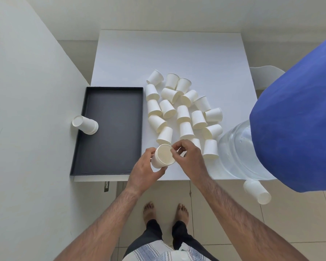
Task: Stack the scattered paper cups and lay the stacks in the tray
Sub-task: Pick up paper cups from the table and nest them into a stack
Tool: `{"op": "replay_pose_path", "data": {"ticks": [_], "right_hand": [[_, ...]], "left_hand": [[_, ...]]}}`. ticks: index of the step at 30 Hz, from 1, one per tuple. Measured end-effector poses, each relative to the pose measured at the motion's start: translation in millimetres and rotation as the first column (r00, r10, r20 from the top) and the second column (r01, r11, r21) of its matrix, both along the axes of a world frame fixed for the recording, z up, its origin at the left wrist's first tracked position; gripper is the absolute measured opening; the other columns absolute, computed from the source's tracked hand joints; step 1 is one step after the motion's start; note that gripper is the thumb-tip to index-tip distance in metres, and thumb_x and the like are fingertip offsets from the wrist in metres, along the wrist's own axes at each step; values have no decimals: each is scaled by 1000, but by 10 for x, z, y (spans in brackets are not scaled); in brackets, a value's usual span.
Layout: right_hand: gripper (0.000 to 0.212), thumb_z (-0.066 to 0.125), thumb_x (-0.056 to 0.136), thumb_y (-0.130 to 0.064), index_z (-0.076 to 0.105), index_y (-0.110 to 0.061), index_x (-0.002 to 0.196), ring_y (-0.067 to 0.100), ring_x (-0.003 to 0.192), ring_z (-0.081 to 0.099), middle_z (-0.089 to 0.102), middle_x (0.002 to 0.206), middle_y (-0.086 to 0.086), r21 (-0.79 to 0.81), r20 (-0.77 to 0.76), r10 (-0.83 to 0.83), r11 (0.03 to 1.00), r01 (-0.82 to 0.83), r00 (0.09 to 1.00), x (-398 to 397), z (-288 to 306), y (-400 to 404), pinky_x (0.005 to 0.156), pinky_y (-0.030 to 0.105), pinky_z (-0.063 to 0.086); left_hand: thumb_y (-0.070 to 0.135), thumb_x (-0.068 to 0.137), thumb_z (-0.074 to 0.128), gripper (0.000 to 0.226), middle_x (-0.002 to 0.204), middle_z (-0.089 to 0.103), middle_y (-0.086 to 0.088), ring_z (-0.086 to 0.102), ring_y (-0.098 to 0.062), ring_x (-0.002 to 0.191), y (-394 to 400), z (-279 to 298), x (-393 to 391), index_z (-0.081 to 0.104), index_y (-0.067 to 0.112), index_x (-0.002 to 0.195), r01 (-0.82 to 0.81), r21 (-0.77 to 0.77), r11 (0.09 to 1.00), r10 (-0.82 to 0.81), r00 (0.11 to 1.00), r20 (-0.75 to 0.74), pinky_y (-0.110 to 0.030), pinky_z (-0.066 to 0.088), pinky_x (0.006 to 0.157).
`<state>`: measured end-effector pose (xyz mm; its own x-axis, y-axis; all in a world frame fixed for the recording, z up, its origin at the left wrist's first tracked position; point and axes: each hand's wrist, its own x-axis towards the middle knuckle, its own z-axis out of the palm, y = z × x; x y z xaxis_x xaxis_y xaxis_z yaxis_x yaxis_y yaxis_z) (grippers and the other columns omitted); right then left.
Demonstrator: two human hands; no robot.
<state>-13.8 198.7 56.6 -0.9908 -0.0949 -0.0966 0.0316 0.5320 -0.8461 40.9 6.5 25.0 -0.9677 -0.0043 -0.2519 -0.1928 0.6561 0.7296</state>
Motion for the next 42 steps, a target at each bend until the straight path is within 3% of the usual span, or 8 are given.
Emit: {"op": "replay_pose_path", "data": {"ticks": [9,13,15,18,22,27,35,42], "right_hand": [[9,67,100,-29,75,-32,104,7,88,65,71,104,-19,-83,80,-33,996,40,996,0,-125,148,69,12,47],[14,71,96,-17,70,-24,108,12,88,63,63,106,-8,190,72,-75,980,60,995,-76,-352,460,75,30,55],[21,71,95,-17,68,-19,116,21,102,61,61,114,-1,432,107,-6,901,-41,994,-116,-450,626,80,43,58],[34,70,95,-20,65,-16,128,30,111,56,60,121,5,635,149,114,750,-183,982,-176,-520,780,85,44,55],[40,74,92,-28,60,-16,127,30,99,57,59,118,6,775,153,249,570,-272,956,-302,-540,794,83,40,52],[40,79,86,-25,60,-12,119,33,87,61,60,111,10,820,174,296,484,-305,939,-447,-484,689,77,44,53],[17,64,90,-8,63,-13,106,33,80,64,61,105,4,793,135,287,543,-277,948,-466,-387,704,65,41,50],[3,65,98,-19,68,-20,99,24,83,67,70,98,-6,618,59,129,774,-138,990,-410,-152,690,68,39,54]], "left_hand": [[50,84,87,74,117,51,44,59,-2,117,5,-68,20,36,48,137,-65,41,997,63,997,52,-28,49,87],[53,84,86,72,124,56,31,59,-5,120,-26,-66,7,37,48,136,-81,48,996,77,994,77,-30,48,90],[53,85,85,70,123,54,33,59,-5,121,-48,-73,5,37,49,136,-89,48,995,84,992,95,-31,48,90],[52,86,85,69,121,50,39,58,-4,121,-70,-72,21,36,49,135,-92,37,995,87,990,110,-32,49,90],[52,85,85,69,122,55,33,59,-5,119,-77,-73,56,36,51,133,-102,39,994,97,988,121,-32,49,89],[51,85,85,67,124,57,30,60,-5,119,-90,-65,85,36,52,132,-117,41,992,111,985,130,-32,49,87],[53,86,84,67,127,59,27,60,-5,121,-122,-40,89,37,49,134,-127,60,990,118,983,138,-32,50,88],[56,84,83,67,119,51,43,58,-1,116,-61,-40,72,37,52,133,-115,58,992,107,987,123,-31,48,86]]}}
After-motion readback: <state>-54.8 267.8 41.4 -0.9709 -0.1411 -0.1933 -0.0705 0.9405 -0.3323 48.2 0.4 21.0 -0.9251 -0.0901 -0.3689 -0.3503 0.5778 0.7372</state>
